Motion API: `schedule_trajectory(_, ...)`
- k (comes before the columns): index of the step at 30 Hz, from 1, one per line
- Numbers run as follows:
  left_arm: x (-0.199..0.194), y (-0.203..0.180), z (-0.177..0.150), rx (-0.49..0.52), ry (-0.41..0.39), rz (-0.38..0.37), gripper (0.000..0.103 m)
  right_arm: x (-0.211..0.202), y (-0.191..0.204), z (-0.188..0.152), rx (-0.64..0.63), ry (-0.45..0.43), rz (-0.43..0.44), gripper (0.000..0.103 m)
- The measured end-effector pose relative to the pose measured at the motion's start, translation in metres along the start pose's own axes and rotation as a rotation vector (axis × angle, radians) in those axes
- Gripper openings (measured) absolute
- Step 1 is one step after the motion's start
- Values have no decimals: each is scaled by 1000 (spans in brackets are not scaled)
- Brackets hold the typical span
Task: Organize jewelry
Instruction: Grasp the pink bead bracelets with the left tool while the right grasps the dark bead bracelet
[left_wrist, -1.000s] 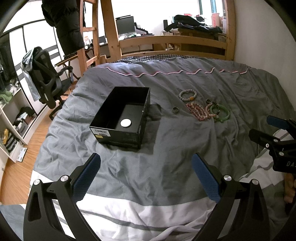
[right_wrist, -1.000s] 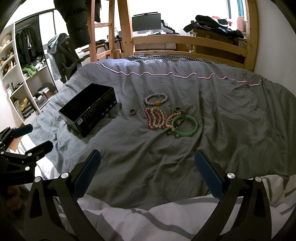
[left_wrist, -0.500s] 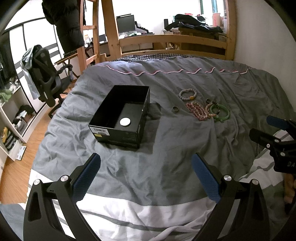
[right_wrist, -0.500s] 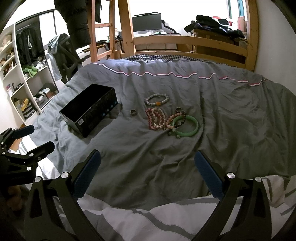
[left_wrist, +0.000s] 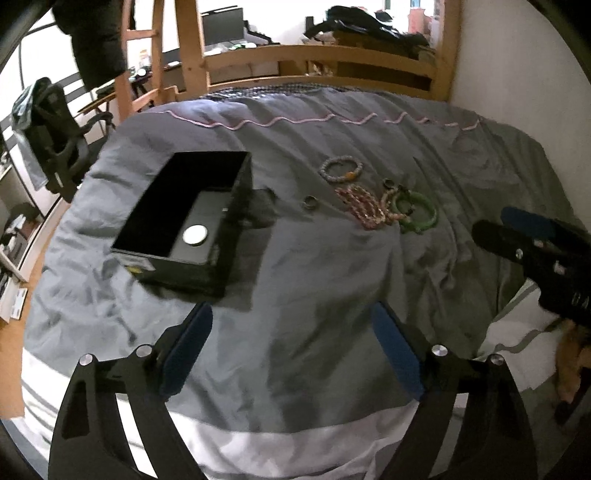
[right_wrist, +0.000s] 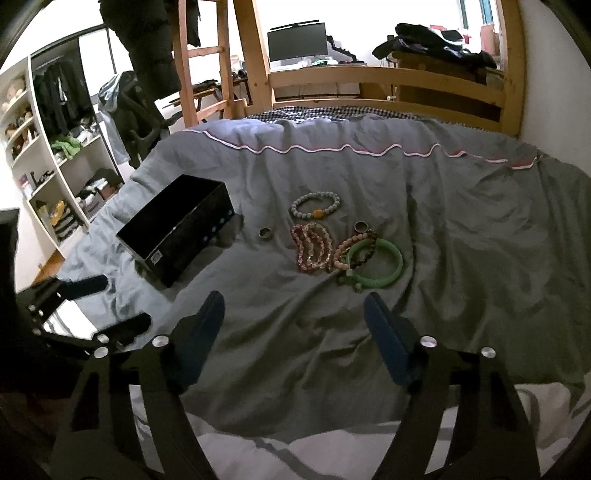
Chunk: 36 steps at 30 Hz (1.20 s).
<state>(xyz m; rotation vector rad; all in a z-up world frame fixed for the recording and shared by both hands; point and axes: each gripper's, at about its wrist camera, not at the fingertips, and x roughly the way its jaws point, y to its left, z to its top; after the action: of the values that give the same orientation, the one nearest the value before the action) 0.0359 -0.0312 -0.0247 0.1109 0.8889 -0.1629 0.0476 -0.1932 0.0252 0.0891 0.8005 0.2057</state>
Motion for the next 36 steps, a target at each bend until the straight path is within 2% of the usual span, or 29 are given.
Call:
schedule_trajectory(1, 4, -4, 2, 7, 7, -6, 79, 2, -3, 3, 1, 2, -2, 66)
schedule_trajectory(4, 16, -12, 11, 13, 28, -32, 75, 13, -11, 11, 6, 24, 3, 61)
schedule_trajectory(7, 30, -21, 18, 10, 56, -69, 65, 30, -22, 20, 13, 67, 14, 53)
schedule_trajectory(12, 64, -34, 29, 15, 113, -108, 56, 58, -36, 36, 3, 119, 15, 45)
schedule_trajectory(14, 78, -38, 34, 12, 132, -118, 52, 73, -38, 40, -22, 141, 1, 44)
schedule_trajectory(18, 106, -40, 48, -16, 153, -148, 52, 100, -43, 44, -43, 182, -6, 44)
schedule_trajectory(21, 127, -35, 61, -58, 149, -161, 52, 122, -51, 43, -17, 227, -11, 39)
schedule_trajectory(24, 148, -31, 72, -101, 147, -195, 52, 137, -56, 41, -7, 248, -9, 38)
schedule_trajectory(27, 163, -35, 83, -87, 129, -213, 52, 151, -58, 36, -9, 282, 1, 38)
schedule_trajectory(31, 174, -35, 88, -77, 116, -205, 52, 177, -62, 23, -19, 360, -42, 38)
schedule_trajectory(33, 177, -33, 89, -87, 110, -223, 52, 181, -60, 22, -30, 359, -49, 36)
schedule_trajectory(34, 179, -32, 90, -90, 109, -223, 50, 180, -58, 22, -38, 353, -51, 31)
schedule_trajectory(35, 180, -32, 90, -88, 107, -216, 42, 179, -58, 23, -39, 345, -52, 25)
schedule_trajectory(36, 181, -32, 91, -83, 106, -202, 39, 178, -57, 24, -38, 339, -50, 15)
